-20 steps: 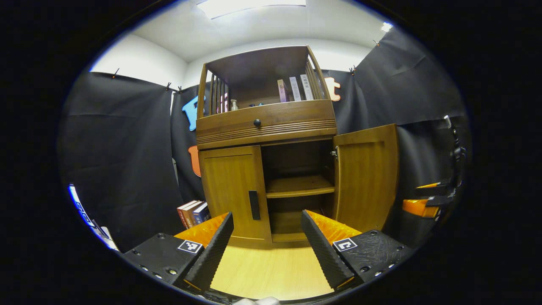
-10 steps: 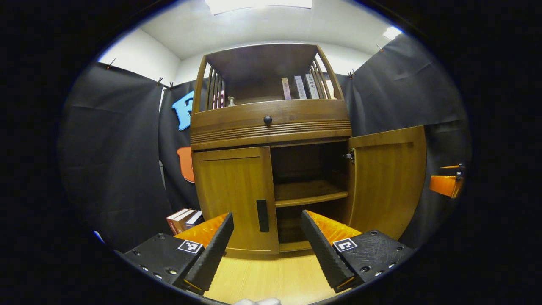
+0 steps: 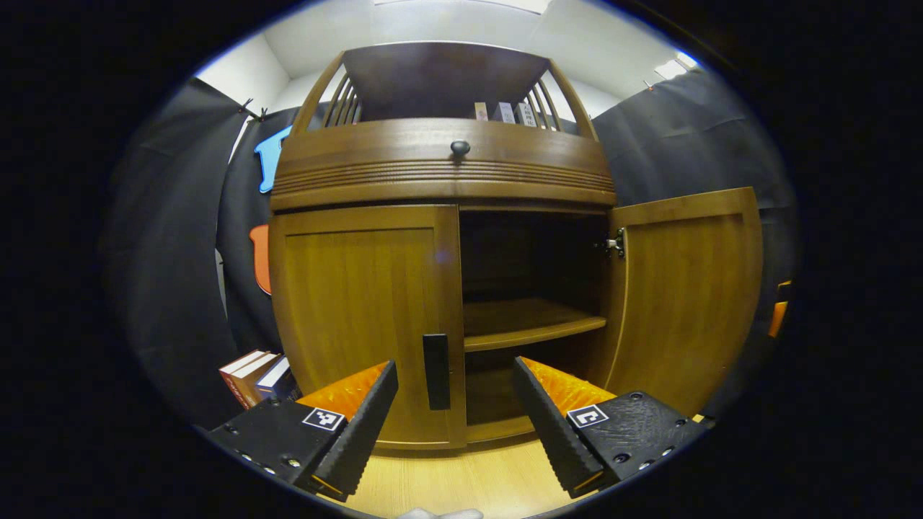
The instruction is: Open the right door of the double-door shoe cabinet with the right hand, and open the left door with the left hand.
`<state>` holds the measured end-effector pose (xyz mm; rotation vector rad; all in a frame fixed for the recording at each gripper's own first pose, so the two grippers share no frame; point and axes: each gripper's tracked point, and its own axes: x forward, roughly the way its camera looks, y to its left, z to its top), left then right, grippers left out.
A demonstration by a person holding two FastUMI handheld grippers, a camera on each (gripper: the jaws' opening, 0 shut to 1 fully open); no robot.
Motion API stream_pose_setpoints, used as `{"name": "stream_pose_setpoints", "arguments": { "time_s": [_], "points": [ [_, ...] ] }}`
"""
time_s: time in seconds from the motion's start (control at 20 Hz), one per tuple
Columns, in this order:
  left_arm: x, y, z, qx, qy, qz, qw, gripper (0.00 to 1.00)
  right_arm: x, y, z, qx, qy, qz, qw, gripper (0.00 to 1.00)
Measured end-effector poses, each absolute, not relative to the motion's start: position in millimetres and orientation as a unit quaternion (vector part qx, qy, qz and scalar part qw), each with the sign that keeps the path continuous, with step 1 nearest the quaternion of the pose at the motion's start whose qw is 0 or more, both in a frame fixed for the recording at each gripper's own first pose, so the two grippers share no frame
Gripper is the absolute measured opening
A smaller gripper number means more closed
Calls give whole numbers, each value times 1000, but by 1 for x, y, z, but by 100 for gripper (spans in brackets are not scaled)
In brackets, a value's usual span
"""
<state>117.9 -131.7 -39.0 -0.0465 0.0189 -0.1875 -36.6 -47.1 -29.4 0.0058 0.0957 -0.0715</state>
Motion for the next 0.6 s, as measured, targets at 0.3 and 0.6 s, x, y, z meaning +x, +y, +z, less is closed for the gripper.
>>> {"name": "stream_pose_setpoints", "arguments": {
  "time_s": [0.3,0.6],
  "points": [
    [198,-140,-70,-48,22,-95,994,96,-39,-57,-17,-28,57,-89,994,100],
    [230,-138,-97,-54,39,-96,993,60,-33,-59,-23,-36,75,-105,991,100]
  ]
}}
